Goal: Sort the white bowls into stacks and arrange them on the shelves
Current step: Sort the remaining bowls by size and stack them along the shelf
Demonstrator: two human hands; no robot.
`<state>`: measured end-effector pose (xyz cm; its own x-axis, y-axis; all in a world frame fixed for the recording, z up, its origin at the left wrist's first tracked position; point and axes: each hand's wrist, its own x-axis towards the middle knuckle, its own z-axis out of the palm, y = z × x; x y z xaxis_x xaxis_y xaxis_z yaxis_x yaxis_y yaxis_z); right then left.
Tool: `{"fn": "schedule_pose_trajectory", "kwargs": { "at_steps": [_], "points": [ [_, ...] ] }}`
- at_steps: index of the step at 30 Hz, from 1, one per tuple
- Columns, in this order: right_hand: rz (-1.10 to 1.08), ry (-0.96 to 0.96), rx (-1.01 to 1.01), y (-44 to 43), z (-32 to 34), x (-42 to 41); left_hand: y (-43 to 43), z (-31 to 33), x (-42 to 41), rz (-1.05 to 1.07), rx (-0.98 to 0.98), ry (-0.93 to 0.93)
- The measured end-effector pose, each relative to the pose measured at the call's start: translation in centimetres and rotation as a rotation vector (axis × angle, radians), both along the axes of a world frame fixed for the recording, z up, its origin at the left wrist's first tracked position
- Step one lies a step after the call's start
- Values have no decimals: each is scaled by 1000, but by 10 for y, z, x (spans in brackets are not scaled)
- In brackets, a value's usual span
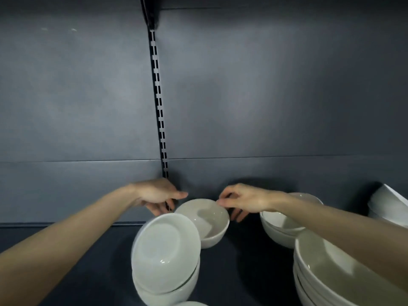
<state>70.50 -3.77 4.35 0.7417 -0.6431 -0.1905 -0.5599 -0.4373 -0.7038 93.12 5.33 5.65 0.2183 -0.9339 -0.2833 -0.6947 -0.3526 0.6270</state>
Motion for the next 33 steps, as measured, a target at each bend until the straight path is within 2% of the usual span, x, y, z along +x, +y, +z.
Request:
{"fn": "schedule_pose_trajectory", "kwargs": {
  "at_steps": [5, 9, 13, 18, 25, 28, 33],
  "points": [
    [19, 2, 228, -10, -10, 9, -8, -14, 6, -53, 82, 94],
    [49, 23, 340, -13, -16, 12, -11, -21, 4, -63, 59, 143],
    [42, -33, 289, -14, -15, 15, -7, -19, 1, -46, -7, 139],
    [-3, -189, 195, -9, 7, 4, 1, 9, -7, -73, -143, 100],
    [-130, -433, -38, 18, 46, -34, 15, 60, -43, -60, -480, 89],
    [-185, -543, -72, 32, 60, -67, 32, 74, -71, -123, -567, 111],
    [-265, -661, -92, 52, 71, -133, 64, 72, -139, -300, -575, 261]
  ]
}}
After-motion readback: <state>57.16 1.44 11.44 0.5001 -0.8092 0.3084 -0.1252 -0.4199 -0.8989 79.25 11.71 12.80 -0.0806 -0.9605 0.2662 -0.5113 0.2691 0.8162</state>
